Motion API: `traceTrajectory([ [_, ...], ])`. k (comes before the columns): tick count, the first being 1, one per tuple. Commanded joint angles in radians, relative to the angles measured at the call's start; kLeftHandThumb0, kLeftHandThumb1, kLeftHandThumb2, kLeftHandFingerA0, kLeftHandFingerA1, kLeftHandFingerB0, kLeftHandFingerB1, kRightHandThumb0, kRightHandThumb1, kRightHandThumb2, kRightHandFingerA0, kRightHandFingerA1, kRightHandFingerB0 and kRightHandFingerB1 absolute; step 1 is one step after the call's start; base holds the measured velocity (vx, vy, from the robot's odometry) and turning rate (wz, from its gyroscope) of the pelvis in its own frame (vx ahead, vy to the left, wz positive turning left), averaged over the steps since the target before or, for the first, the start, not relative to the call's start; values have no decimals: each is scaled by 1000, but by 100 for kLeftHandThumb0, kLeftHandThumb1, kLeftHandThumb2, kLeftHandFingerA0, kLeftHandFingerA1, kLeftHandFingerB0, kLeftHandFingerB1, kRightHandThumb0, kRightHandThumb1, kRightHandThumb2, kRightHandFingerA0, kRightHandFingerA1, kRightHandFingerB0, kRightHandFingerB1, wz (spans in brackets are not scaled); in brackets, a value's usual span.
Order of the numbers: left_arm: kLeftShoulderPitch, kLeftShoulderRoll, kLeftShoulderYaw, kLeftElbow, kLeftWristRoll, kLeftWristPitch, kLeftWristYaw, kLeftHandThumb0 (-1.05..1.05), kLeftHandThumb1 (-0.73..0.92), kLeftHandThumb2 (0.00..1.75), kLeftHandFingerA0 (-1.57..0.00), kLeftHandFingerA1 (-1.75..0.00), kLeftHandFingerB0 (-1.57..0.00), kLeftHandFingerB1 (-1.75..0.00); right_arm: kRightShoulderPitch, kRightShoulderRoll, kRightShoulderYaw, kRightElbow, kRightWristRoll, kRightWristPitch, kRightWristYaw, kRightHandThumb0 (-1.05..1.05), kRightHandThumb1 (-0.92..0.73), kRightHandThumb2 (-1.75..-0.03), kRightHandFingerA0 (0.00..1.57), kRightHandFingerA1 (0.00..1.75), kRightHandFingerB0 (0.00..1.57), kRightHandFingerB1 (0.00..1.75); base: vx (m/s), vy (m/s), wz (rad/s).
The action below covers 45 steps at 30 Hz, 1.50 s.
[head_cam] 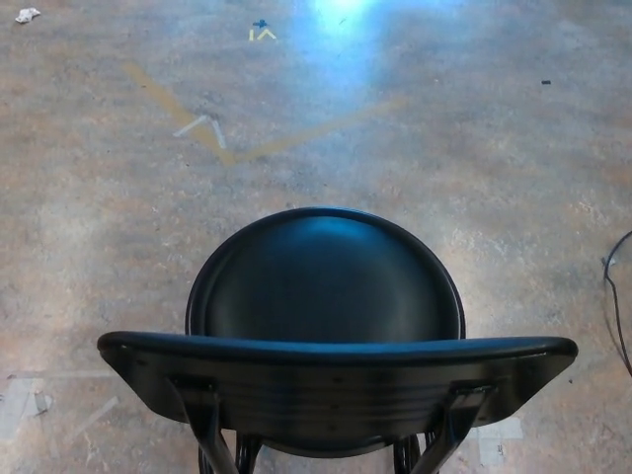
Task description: Use the right hand to rotate the back of the chair to its left.
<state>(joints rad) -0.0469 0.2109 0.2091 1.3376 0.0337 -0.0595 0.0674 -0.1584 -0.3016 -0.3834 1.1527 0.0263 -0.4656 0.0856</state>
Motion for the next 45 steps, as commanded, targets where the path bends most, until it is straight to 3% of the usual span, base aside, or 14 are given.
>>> traceTrajectory([
  [1, 20, -16, 14, 8, -10, -21, 8, -50, 83, 64, -59, -53, -51, -47, 35, -39, 91, -253, -50, -301, 56, -95, -55, -90, 0, 0, 0, 0, 0, 0, 0],
  [4, 21, -14, -14, 13, 19, 3, 23, -51, 84, 65, -61, -51, -52, -45, 97, -49, 142, -418, -87, -250, 68, -98, -54, -91, 0, 0, 0, 0, 0, 0, 0],
  [5, 24, -11, -15, 11, 18, -3, 8, -50, 68, 107, -53, -65, -39, -57, 121, -53, 164, -479, -90, -223, 88, -96, -53, -89, 0, 0, 0, 0, 0, 0, 0],
  [6, 25, -12, -13, 9, 15, -9, 5, -51, 85, 65, -59, -50, -53, -45, 127, -53, 173, -489, -91, -230, 94, -97, -55, -91, 0, 0, 0, 0, 0, 0, 0],
  [23, 18, -7, -1, 11, 6, -10, 10, -49, 83, 64, -64, -51, -55, -46, 236, -125, 397, -777, -241, -88, 72, -97, -73, -63, 0, 0, 0, 0, 0, 0, 0],
  [28, 14, -5, -20, 8, 20, -13, 8, -50, 84, 65, -59, -49, -52, -44, 244, -159, 418, -843, -218, -24, 140, -101, -58, -96, 0, 0, 0, 0, 0, 0, 0],
  [31, 9, -6, -17, 10, 13, -2, 9, -52, 82, 66, -56, -48, -47, -42, 242, -171, 450, -865, -215, -14, 180, -97, -72, -62, 0, 0, 0, 0, 0, 0, 0],
  [32, 9, -5, -19, 10, 15, -3, 11, -49, 68, 106, -53, -65, -38, -56, 241, -167, 455, -869, -208, -10, 185, -96, -71, -62, 0, 0, 0, 0, 0, 0, 0],
  [36, 10, -5, -15, 10, 7, -2, 9, -52, 82, 65, -56, -50, -48, -43, 237, -140, 515, -919, -244, 27, 188, -102, -73, -66, 0, 0, 0, 0, 0, 0, 0],
  [37, 12, -4, -19, 10, 11, -3, 10, -49, 68, 106, -54, -65, -39, -56, 237, -135, 531, -939, -256, 47, 186, -100, -73, -63, 0, 0, 0, 0, 0, 0, 0],
  [39, 14, -1, -31, 10, 22, -2, 16, -48, 67, 107, -53, -65, -40, -57, 230, -127, 552, -940, -250, 45, 197, -101, -72, -65, 0, 0, 0, 0, 0, 0, 0],
  [40, 18, 0, -28, 8, 18, -13, 11, -51, 81, 65, -58, -52, -49, -44, 223, -116, 574, -950, -267, 57, 197, -103, -57, -97, 0, 0, 0, 0, 0, 0, 0],
  [43, 19, 0, -29, 5, 15, -12, 11, -49, 84, 65, -59, -50, -52, -45, 205, -82, 637, -965, -329, 86, 178, -102, -55, -95, 0, 0, 0, 0, 0, 0, 0],
  [45, 17, 3, -25, 10, 12, -9, 6, -47, 67, 107, -52, -64, -40, -57, 184, -58, 677, -966, -350, 108, 183, -102, -55, -95, 0, 0, 0, 0, 0, 0, 0],
])
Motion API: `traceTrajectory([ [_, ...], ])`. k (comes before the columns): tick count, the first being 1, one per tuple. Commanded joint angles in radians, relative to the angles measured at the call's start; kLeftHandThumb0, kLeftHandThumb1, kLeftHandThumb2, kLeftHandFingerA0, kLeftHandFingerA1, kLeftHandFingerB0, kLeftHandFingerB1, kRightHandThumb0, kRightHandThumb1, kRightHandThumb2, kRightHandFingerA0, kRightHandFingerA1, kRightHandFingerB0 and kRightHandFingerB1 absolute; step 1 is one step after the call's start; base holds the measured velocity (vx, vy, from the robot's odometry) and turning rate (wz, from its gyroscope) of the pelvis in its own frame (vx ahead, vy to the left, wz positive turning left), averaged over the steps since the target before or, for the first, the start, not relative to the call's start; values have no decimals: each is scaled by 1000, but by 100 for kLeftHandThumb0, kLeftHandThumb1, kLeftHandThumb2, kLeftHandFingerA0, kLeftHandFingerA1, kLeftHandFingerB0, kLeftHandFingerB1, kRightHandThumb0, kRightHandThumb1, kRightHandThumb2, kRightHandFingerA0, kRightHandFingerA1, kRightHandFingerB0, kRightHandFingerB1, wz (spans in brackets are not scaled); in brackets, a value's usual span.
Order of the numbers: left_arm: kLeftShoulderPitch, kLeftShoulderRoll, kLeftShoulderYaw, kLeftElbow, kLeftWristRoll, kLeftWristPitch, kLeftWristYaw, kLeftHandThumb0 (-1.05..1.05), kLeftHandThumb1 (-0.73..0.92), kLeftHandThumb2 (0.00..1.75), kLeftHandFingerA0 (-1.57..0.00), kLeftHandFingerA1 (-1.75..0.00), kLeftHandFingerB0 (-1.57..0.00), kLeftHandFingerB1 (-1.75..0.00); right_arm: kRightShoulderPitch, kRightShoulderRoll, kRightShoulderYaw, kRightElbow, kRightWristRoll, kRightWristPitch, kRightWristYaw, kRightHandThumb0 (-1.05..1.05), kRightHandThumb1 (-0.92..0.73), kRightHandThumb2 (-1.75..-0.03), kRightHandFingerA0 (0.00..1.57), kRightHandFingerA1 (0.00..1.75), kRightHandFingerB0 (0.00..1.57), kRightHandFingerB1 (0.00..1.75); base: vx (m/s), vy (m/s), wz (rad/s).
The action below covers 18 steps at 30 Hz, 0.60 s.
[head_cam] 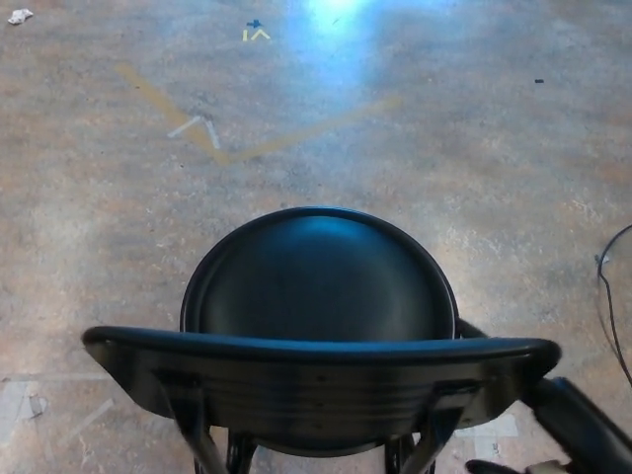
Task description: Use the right hand to rotate the back of the chair to its left.
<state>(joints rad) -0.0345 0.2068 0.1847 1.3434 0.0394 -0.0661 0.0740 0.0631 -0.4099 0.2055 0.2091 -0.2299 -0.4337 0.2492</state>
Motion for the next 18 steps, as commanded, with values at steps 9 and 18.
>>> traceTrajectory([
  [9, 16, 18, 31, 4, -13, -15, -9, -49, 83, 64, -59, -49, -54, -46, -151, 157, 212, -15, -130, 145, 34, -104, -68, -60, 0, 0, 0, 0, 0, 0, 0],
  [18, 14, 17, 34, 1, -6, -19, -9, -49, 84, 65, -59, -51, -52, -45, -260, 248, 318, -17, -177, 220, 71, -105, -63, -105, 0, 14, 0, 7, 0, 0, 0],
])
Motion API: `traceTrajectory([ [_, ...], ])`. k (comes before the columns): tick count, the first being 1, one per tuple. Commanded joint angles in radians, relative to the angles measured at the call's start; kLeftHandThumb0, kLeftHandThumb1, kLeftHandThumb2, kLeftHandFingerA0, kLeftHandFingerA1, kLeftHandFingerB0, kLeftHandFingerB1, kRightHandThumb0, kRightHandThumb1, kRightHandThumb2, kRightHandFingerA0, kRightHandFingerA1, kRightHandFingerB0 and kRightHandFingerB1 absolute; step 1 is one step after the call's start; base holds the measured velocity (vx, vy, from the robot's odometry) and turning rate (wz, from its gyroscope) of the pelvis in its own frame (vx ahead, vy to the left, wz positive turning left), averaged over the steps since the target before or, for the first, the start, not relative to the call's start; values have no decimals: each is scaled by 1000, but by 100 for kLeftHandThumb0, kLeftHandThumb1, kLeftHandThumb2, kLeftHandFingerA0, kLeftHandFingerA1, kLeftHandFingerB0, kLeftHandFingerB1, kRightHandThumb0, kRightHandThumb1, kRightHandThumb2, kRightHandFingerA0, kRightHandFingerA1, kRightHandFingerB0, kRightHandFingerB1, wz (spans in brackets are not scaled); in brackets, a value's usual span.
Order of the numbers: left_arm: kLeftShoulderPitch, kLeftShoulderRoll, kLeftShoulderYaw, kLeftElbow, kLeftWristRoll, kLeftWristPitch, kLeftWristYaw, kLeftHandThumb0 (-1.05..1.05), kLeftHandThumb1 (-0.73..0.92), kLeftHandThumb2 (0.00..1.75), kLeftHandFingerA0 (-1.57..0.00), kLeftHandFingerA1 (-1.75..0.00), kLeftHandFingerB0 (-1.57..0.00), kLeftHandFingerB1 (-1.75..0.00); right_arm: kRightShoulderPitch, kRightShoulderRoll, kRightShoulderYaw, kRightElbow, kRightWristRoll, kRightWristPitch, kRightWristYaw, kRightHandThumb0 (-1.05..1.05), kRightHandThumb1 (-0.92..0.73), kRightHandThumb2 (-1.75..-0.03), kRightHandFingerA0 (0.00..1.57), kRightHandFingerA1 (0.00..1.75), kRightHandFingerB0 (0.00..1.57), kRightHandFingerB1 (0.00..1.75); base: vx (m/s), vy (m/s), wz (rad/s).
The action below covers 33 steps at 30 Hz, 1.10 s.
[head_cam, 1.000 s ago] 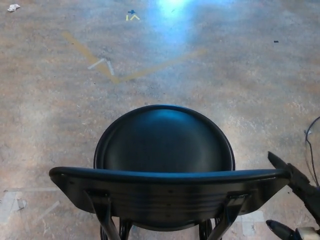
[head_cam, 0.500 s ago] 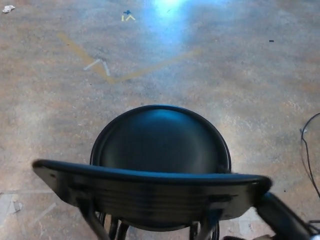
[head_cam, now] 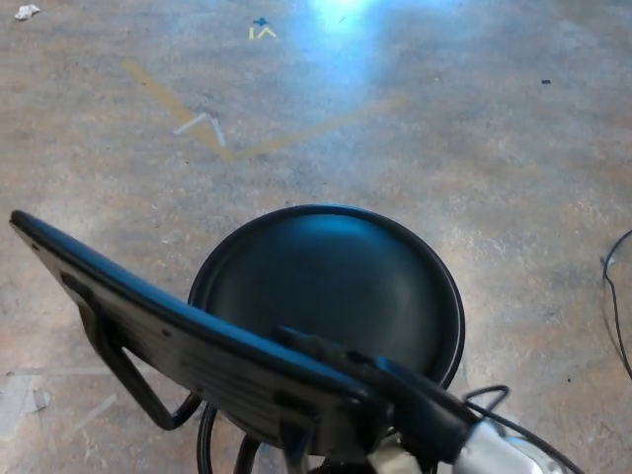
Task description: Use the right hand to rotate the back of the chair to its left.
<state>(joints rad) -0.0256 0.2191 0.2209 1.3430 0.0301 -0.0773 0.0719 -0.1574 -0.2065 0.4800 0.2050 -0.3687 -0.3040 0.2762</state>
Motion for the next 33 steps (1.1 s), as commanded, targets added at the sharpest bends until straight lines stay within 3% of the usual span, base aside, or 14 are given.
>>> traceTrajectory([
  [1, 3, 7, -8, 2, 8, -2, -10, -49, 84, 65, -59, -51, -52, -45, -54, 66, 67, -31, -47, 130, 64, -105, -63, -105, 0, 14, 0, 7, 0, 0, 0],
  [2, 4, 5, -9, 2, 8, -2, -10, -49, 84, 65, -58, -50, -52, -45, -53, 65, 68, -33, -47, 134, 65, -100, -64, -104, 17, 33, 0, 0, 0, 0, 0],
  [5, 4, 5, -6, 2, 2, -6, -14, -49, 84, 65, -58, -50, -52, -45, -83, 93, 99, -55, -53, 206, 105, -92, -60, -105, 3, 51, 0, 15, 0, 0, 0],
  [11, 8, 10, 1, -1, -5, -7, -20, -49, 84, 65, -58, -49, -53, -46, -151, 165, 147, 8, -78, 115, 26, -88, -57, -99, 13, 56, 0, 23, 0, 0, 0],
  [12, 8, 10, 1, -1, -5, -7, -20, -49, 84, 65, -58, -50, -52, -46, -160, 172, 149, 14, -78, 116, 26, -90, -74, -64, 17, 52, 0, 27, 0, 0, 0],
  [14, 7, 8, -1, -1, -2, -8, -19, -49, 84, 65, -58, -50, -51, -46, -182, 187, 152, 29, -79, 124, 28, -88, -57, -98, 17, 57, 1, 25, 0, 0, 0],
  [21, 4, 10, 0, -1, -3, -4, -21, -49, 83, 65, -59, -53, -52, -47, -294, 263, 176, 116, -84, 150, 47, -93, -77, -63, 22, 53, 0, 35, 0, 0, 0],
  [22, 4, 9, 2, -1, -4, -5, -21, -49, 83, 64, -59, -52, -52, -47, -331, 293, 179, 158, -80, 152, 50, -99, -63, -101, 26, 61, 2, 31, 0, 0, 0],
  [25, 2, 6, 4, -2, -7, -7, -22, -49, 83, 64, -59, -52, -52, -47, -381, 334, 180, 220, -74, 153, 54, -99, -63, -101, 26, 61, 2, 31, 0, 0, 0],
  [26, -1, 4, -3, 0, 2, -3, -19, -49, 84, 65, -60, -50, -53, -45, -402, 356, 181, 238, -75, 179, 63, -92, -74, -63, 22, 56, 0, 38, 0, 0, 0],
  [27, -4, 1, -5, 2, 4, -1, -16, -50, 84, 65, -61, -51, -55, -46, -414, 367, 181, 250, -76, 189, 66, -88, -56, -98, 21, 61, 2, 34, 0, 0, 0],
  [29, -6, -1, -3, 3, 2, 3, -10, -50, 83, 65, -62, -50, -56, -45, -419, 370, 182, 255, -81, 193, 64, -88, -56, -99, 19, 60, 1, 34, 0, 0, 0],
  [31, -6, 2, -3, 4, 2, 0, -12, -49, 83, 65, -61, -50, -56, -46, -403, 354, 174, 260, -73, 156, 43, -89, -74, -63, 23, 60, 2, 40, 0, 0, 0],
  [33, -7, 2, -1, 5, 0, 1, -15, -49, 83, 65, -61, -51, -55, -46, -393, 342, 167, 254, -65, 139, 40, -86, -56, -97, 22, 62, 2, 40, 0, 0, 0],
])
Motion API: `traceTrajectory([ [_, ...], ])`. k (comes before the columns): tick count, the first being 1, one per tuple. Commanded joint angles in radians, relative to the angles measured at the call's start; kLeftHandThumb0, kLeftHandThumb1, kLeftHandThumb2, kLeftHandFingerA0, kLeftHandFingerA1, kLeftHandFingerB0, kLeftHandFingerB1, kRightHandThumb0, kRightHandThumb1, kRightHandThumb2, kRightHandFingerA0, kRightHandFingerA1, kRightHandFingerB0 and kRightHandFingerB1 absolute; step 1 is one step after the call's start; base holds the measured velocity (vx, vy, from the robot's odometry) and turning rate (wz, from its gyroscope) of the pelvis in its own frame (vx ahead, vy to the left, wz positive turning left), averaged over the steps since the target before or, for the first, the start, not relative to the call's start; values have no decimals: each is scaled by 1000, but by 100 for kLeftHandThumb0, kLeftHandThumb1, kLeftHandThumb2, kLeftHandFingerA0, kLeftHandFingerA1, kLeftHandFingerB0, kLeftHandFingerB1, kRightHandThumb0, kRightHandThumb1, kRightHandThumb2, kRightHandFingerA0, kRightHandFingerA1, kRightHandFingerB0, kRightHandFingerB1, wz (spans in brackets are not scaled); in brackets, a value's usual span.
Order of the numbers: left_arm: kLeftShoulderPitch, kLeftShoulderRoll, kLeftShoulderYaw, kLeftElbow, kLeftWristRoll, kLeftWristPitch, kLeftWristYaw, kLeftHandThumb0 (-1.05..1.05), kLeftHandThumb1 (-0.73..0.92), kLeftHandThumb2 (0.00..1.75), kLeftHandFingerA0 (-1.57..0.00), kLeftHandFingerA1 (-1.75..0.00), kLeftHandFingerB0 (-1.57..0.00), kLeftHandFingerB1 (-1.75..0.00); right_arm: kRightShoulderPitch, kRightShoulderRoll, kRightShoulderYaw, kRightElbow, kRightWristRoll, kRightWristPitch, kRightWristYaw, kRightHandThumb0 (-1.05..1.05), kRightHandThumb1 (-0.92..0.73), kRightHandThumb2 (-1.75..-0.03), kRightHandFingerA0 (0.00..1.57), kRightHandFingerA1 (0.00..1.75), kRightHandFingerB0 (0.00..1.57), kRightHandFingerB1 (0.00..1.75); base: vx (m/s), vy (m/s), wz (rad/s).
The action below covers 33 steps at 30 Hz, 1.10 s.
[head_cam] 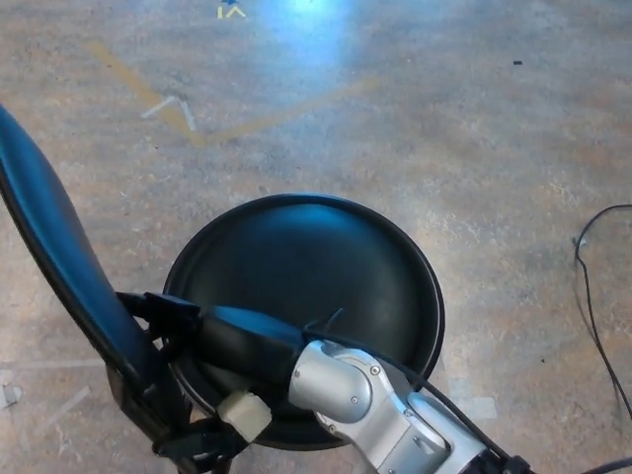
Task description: Use the right hand to rotate the back of the chair to its left.
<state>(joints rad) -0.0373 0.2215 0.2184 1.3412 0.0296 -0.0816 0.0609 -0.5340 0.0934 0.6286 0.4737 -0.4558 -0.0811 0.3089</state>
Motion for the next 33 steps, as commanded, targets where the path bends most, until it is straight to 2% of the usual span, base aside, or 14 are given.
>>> traceTrajectory([
  [1, 5, 1, 2, 7, 0, 6, -8, -49, 84, 65, -60, -50, -54, -45, -11, 28, 19, -26, 16, -91, 4, -90, -75, -63, 25, 63, 2, 43, 0, 0, 0],
  [2, 6, 3, 0, 5, 2, -1, -11, -49, 84, 65, -61, -51, -54, -46, -5, 12, 16, -37, 14, -103, -1, -93, -61, -101, 26, 65, 3, 42, 0, 0, 0],
  [3, 6, 4, -7, 5, 9, -3, -6, -49, 84, 65, -61, -51, -55, -46, 12, -10, 11, -61, 14, -103, -2, -91, -76, -63, 23, 63, 3, 41, 0, 0, 0],
  [8, 4, 1, -5, 7, 3, -3, -1, -49, 83, 64, -62, -52, -55, -47, 120, -115, -25, -221, 26, -95, -3, -87, -74, -63, 21, 60, 4, 38, -10, -2, 1],
  [9, 2, 3, -12, 6, 11, -1, 11, -48, 83, 64, -63, -53, -55, -46, 178, -166, -60, -291, 38, -105, -12, -88, -58, -98, 16, 62, 2, 38, 0, 0, 0],
  [11, 0, 4, -10, 6, 8, 1, 11, -48, 83, 64, -63, -53, -54, -46, 230, -211, -100, -358, 62, -98, -2, -87, -58, -97, 14, 61, 3, 34, 0, 0, 0],
  [12, -1, -4, -8, 7, 5, 0, 11, -48, 82, 64, -62, -53, -53, -46, 251, -236, -131, -388, 97, -92, 25, -87, -74, -62, 14, 60, 1, 33, 0, 0, 7],
  [13, 0, -5, -17, 7, 14, 4, 10, -49, 83, 64, -60, -50, -53, -45, 323, -286, -191, -419, 129, -151, -5, -84, -58, -96, 15, 58, 2, 39, 0, 0, 0],
  [21, -16, -12, -34, 6, 17, 13, 15, -49, 84, 65, -60, -52, -51, -45, 599, -406, -414, -506, 209, -335, -98, -40, -40, -102, 2, 50, 0, 50, 0, 0, 0],
  [22, -14, -7, -37, 5, 20, 13, 15, -47, 67, 107, -58, -68, -38, -57, 627, -407, -438, -507, 216, -353, -109, -39, -40, -101, 2, 50, 0, 50, 0, 0, 0],
  [23, -15, -6, -32, 6, 15, 14, 13, -48, 83, 64, -61, -52, -51, -45, 679, -414, -491, -505, 234, -386, -133, -39, -40, -102, 2, 50, 0, 49, 0, 0, 0],
  [25, -15, -7, -22, 8, 6, 15, 10, -49, 83, 64, -60, -51, -52, -45, 748, -420, -572, -493, 261, -432, -168, -82, -77, -63, 24, 38, 12, 27, 0, 0, 0],
  [27, -12, -8, -26, 6, 8, 16, 9, -50, 83, 65, -58, -49, -50, -44, 778, -417, -625, -471, 272, -462, -183, -38, -40, -102, 2, 49, 0, 48, 0, 0, 0],
  [33, 5, -4, -41, 8, 24, 8, 5, -48, 85, 65, -60, -51, -51, -45, 841, -409, -797, -265, 228, -493, -321, -76, -67, -101, 0, 35, 14, 31, 0, 0, 0],
])
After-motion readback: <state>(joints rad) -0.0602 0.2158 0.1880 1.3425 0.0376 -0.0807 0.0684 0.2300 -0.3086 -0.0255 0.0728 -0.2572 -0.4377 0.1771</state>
